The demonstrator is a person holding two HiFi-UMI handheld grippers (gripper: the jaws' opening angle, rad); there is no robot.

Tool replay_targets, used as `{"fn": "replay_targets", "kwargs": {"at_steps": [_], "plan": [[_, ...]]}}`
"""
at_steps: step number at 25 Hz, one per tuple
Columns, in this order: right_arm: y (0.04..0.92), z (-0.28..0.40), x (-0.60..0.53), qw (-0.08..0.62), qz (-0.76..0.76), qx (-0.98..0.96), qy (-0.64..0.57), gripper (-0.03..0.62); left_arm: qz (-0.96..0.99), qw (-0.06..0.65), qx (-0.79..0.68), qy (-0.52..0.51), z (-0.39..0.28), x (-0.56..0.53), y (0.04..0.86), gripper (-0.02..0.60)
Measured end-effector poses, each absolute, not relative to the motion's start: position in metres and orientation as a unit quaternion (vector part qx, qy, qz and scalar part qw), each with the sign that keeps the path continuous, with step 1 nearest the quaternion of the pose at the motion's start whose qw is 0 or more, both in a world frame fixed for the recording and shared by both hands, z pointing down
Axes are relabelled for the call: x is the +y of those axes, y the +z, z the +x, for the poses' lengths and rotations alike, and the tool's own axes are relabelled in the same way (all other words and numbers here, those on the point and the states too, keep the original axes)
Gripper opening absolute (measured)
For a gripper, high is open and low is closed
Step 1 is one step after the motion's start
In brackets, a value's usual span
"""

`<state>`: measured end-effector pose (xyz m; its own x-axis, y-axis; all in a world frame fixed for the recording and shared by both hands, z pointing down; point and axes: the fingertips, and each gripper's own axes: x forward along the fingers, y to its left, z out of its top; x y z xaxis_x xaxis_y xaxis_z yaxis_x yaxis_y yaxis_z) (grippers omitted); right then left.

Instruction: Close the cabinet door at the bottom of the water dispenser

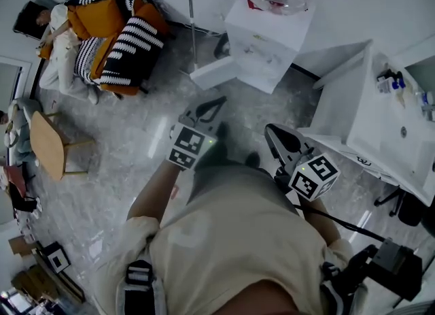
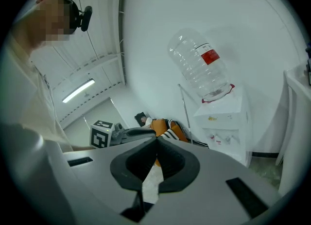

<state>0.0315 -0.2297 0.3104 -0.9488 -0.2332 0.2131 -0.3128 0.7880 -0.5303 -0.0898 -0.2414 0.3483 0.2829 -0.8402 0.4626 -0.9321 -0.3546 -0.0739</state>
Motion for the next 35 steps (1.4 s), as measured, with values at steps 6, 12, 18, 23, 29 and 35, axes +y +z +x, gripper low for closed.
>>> {"fn": "replay_targets", "kwargs": {"at_steps": [6,12,18,23,29,35], "plan": [[0.313,-0.007,-0.253,0.076,0.168,-0.945,0.271,0.011,0.780,0.138,-0.555,0.254,-0.161,-0.257,0.414,-0.006],[0.322,-0.090,-0.267,0.091,0.189,-0.948,0.238,0.011,0.786,0.173,-0.522,0.282,-0.229,-0.277,0.480,-0.006],[0.342,-0.178,-0.272,0.117,0.164,-0.944,0.261,0.011,0.788,0.194,-0.499,0.303,-0.295,-0.294,0.525,-0.006],[0.359,-0.210,-0.275,0.130,0.160,-0.936,0.284,0.011,0.778,0.214,-0.488,0.331,-0.332,-0.302,0.566,-0.006],[0.390,-0.213,-0.287,0.140,0.146,-0.925,0.321,0.011,0.761,0.239,-0.481,0.363,-0.343,-0.315,0.615,-0.006],[0.413,-0.216,-0.293,0.151,0.115,-0.925,0.330,0.011,0.760,0.244,-0.466,0.383,-0.336,-0.331,0.656,-0.005]]}}
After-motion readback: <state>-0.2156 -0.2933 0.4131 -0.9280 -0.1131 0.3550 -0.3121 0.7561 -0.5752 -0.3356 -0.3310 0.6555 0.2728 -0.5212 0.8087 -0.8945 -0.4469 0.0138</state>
